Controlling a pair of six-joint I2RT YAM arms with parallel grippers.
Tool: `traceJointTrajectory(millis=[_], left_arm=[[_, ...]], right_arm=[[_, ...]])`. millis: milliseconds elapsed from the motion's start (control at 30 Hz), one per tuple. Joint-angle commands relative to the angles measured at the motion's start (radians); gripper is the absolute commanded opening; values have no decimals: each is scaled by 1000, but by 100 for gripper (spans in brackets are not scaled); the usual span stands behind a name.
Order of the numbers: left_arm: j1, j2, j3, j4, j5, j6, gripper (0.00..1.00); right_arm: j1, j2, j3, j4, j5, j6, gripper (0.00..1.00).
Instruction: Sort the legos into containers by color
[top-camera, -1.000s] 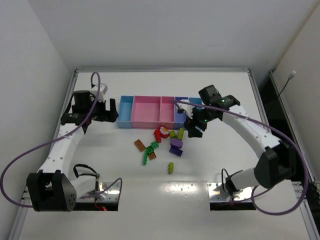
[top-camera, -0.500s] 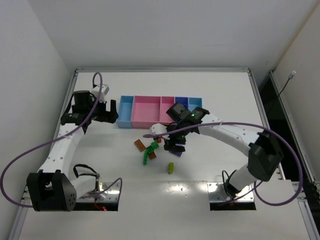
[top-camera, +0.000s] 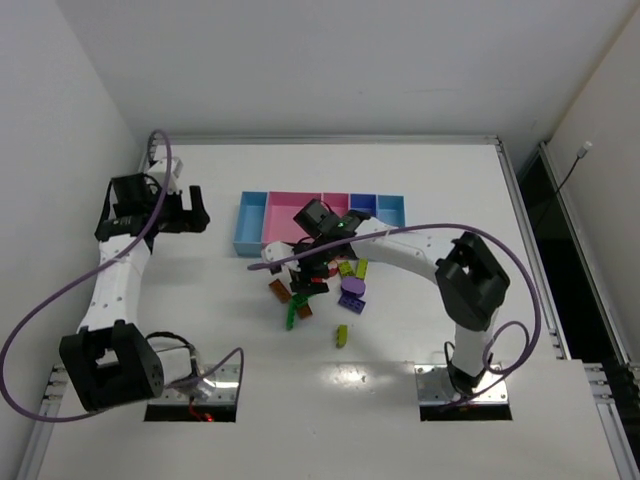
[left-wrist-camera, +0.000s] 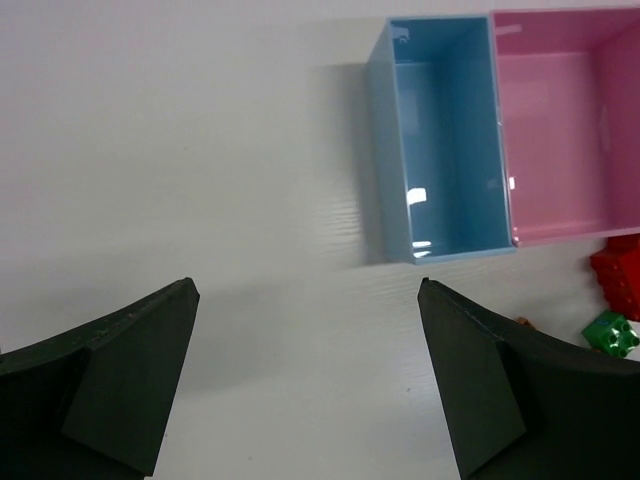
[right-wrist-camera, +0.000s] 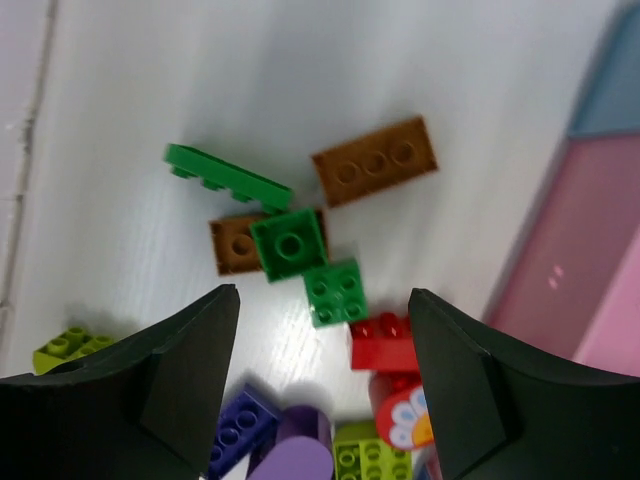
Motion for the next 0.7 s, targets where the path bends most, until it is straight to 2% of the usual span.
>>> traceJointTrajectory(millis=[0, 200, 600, 667], left_arm=[[55, 42, 53, 1, 66, 27, 99], [137, 85, 75, -25, 124, 48, 99], [138, 94, 84, -34, 135, 76, 99], [138, 94, 84, -34, 135, 76, 99]], right_arm=[[34, 19, 57, -54, -137, -134, 72], [52, 52, 68, -100, -153, -218, 72], [72, 161, 92, -34, -46, -208, 74], [72, 171, 92, -19, -37, -208, 71]])
